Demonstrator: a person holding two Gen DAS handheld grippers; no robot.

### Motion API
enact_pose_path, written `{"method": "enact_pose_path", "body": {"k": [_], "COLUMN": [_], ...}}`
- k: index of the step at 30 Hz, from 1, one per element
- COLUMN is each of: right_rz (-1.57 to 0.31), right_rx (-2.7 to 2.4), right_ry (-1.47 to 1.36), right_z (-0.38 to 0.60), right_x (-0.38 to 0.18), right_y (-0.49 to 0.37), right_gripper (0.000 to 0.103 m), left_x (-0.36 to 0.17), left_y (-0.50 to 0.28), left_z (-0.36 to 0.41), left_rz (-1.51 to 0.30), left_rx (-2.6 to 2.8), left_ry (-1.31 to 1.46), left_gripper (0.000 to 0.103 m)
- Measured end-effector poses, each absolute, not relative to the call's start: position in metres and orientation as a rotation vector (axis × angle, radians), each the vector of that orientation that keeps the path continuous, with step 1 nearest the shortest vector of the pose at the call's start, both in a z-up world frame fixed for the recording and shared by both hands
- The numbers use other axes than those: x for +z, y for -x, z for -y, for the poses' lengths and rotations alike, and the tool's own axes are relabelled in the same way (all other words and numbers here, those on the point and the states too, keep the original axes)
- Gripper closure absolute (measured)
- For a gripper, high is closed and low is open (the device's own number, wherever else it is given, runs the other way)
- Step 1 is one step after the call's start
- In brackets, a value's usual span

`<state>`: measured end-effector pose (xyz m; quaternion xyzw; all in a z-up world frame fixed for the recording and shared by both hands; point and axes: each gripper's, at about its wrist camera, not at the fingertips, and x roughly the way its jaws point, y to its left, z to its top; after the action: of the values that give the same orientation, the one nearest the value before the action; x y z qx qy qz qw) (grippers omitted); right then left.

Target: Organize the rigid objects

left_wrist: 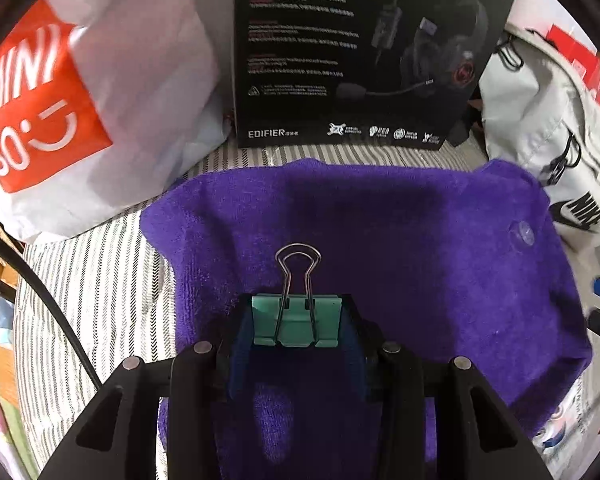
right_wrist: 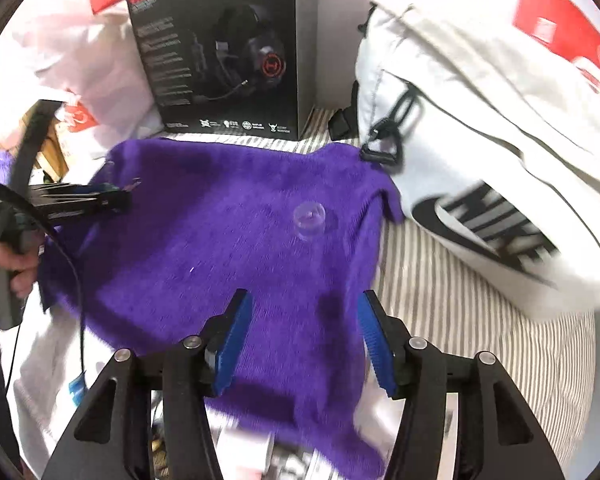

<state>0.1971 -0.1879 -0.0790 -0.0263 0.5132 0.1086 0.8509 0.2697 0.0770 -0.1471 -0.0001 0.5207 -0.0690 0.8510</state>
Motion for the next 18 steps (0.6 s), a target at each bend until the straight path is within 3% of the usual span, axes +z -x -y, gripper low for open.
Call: {"method": "enact_pose_path", "body": {"k": [10, 18], "right_rz": [-1.074, -1.075], "right_rx": [0.198, 0.156], "right_ry": [0.016, -0.043], "right_z": [0.21, 0.233], "right_x": [-0.063, -0.058], "right_y": [-0.137, -0.105], "right_gripper": [0.042, 0.042], "left_x": [-0.151, -0.149], "left_y": [-0.269, -0.24], "left_z": [-0.064, -0.061], "left_rz": [-1.1, -1.121], "left_rx": [-0.13, -0.137], "left_ry": [-0.079, -0.113], "left_gripper": [0.063, 0.05]}}
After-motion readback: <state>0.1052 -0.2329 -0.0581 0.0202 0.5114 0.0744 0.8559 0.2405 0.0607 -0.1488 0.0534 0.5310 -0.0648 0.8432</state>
